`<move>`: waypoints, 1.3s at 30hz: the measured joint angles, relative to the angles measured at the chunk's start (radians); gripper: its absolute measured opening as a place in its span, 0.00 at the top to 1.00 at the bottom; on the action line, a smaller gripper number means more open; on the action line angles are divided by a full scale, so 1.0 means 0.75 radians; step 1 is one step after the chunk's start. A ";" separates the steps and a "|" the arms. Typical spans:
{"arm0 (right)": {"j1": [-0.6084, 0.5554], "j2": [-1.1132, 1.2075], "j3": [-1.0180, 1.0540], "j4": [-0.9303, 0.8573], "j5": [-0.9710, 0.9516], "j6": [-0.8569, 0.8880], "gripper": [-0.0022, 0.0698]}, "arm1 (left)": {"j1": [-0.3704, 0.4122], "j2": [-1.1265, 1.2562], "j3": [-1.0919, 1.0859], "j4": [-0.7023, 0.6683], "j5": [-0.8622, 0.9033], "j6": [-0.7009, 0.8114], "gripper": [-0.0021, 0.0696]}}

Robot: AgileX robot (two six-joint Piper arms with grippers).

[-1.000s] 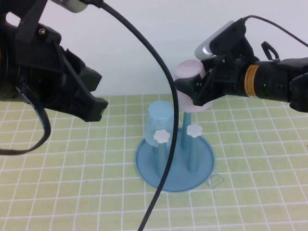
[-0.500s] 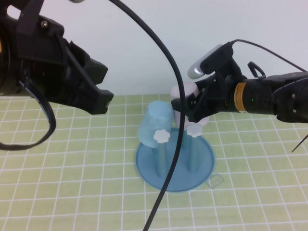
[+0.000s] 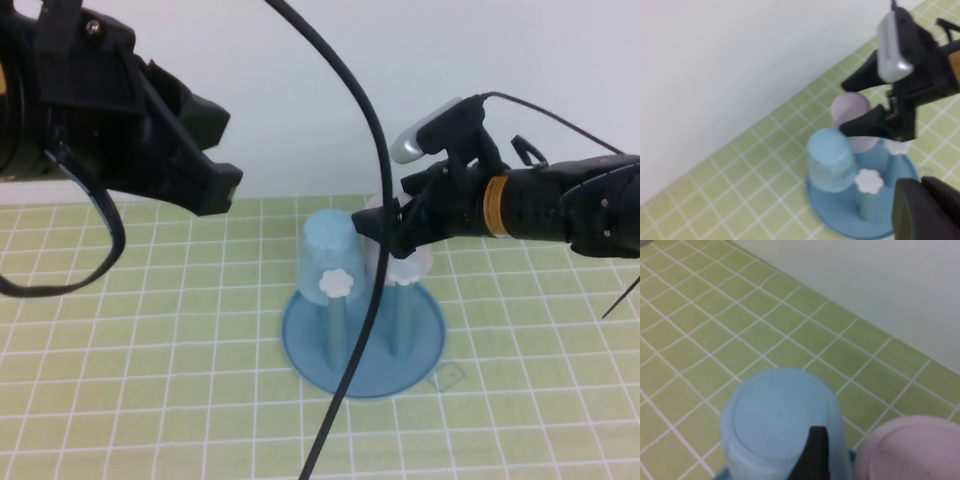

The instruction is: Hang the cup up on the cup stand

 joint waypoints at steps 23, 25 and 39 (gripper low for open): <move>0.000 -0.788 0.018 -0.309 0.105 0.504 0.96 | 0.000 -0.563 0.738 0.121 -0.319 -0.068 0.97; 0.000 -0.868 0.067 -0.309 0.103 0.509 0.97 | 0.000 -0.642 0.839 0.168 -0.363 -0.086 0.97; 0.000 -1.500 0.735 -0.312 0.108 0.469 0.97 | 0.000 -0.976 1.305 0.305 -0.534 -0.217 0.97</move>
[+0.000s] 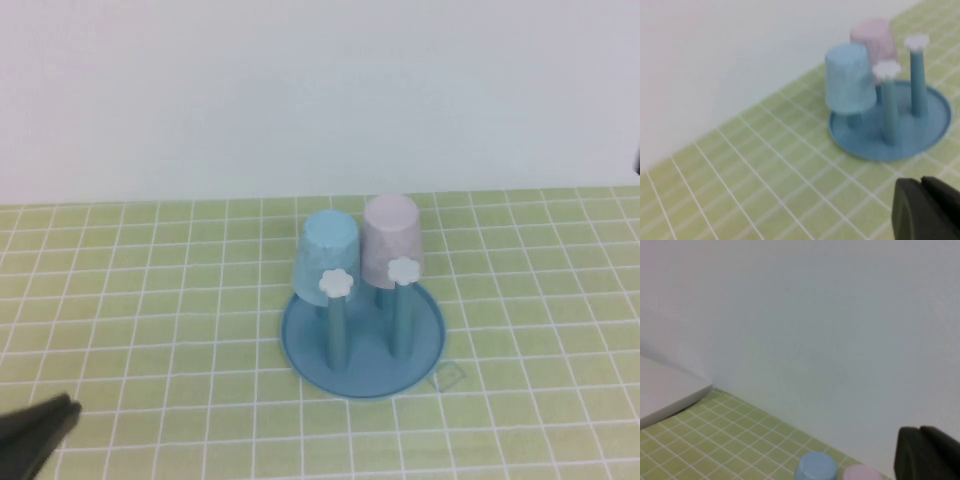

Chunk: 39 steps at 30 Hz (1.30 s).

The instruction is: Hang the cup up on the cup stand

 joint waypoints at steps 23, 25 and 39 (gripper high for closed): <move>0.000 -0.612 0.535 -0.003 0.009 -0.003 0.97 | 0.000 -0.003 0.054 0.011 -0.030 -0.010 0.97; 0.000 -0.614 0.538 -0.003 0.006 -0.003 0.97 | 0.000 -0.003 0.054 0.011 -0.030 -0.010 0.97; 0.000 -0.614 0.538 -0.003 0.003 -0.003 0.97 | 0.000 -0.003 0.054 0.008 -0.030 -0.010 0.97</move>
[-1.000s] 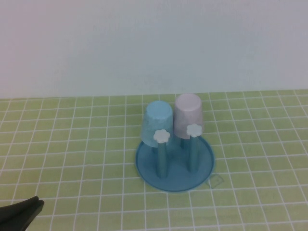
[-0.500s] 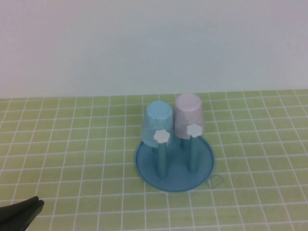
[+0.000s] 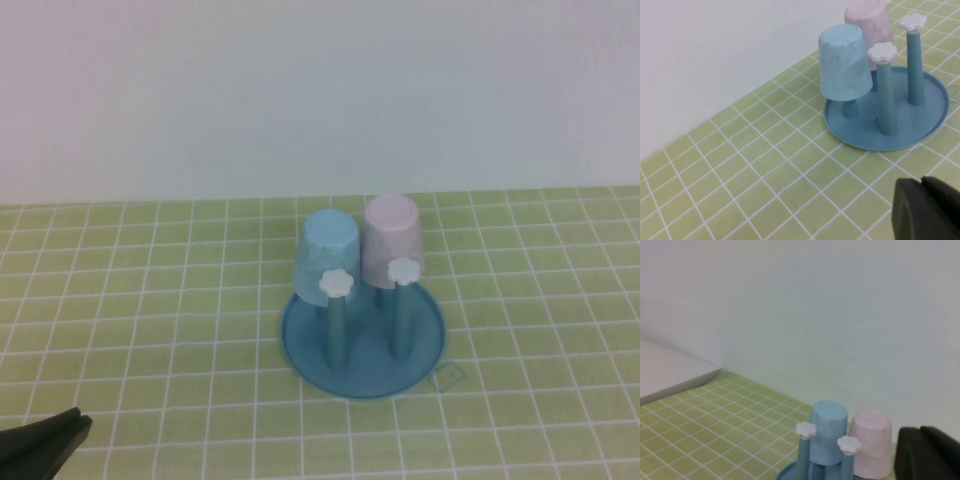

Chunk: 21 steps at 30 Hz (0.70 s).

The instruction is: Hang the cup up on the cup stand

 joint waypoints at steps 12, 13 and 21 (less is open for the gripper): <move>0.000 0.002 0.000 0.173 0.258 -0.236 0.97 | 0.000 0.000 0.000 0.000 0.000 0.000 0.97; 0.000 0.002 0.000 0.328 0.310 -0.394 0.97 | 0.000 0.000 0.000 0.000 0.000 0.000 0.97; -0.040 -0.032 0.000 1.360 0.731 -1.561 0.97 | 0.000 0.000 0.000 0.000 0.000 0.010 0.97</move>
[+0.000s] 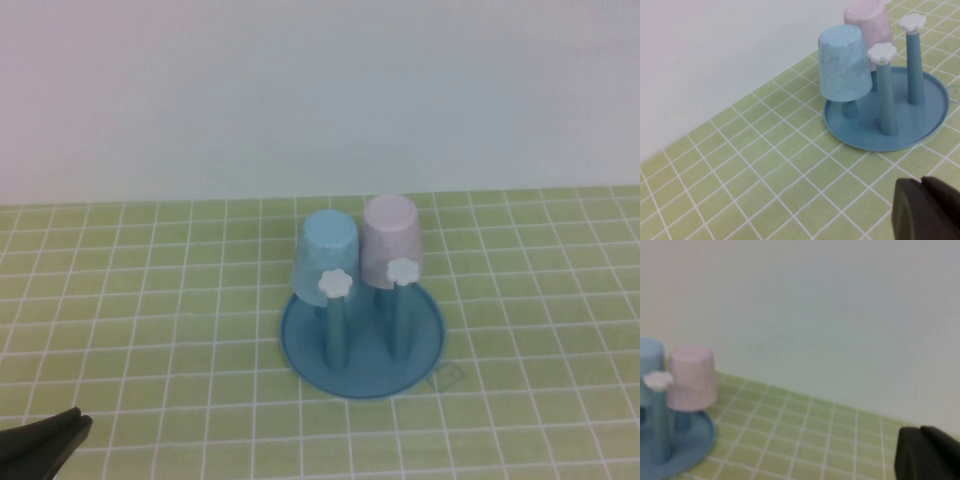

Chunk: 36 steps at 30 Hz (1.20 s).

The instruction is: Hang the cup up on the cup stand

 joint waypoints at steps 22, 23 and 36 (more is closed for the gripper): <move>-0.524 -0.434 0.448 1.053 0.125 -0.974 0.97 | 0.000 0.000 0.000 0.000 0.000 0.000 0.97; -0.524 -0.434 0.450 1.058 0.130 -0.976 0.97 | 0.000 0.000 0.000 0.000 0.000 0.000 0.97; -0.449 -0.434 0.451 1.059 0.186 -1.008 0.97 | 0.000 0.000 0.000 0.000 0.000 0.000 0.97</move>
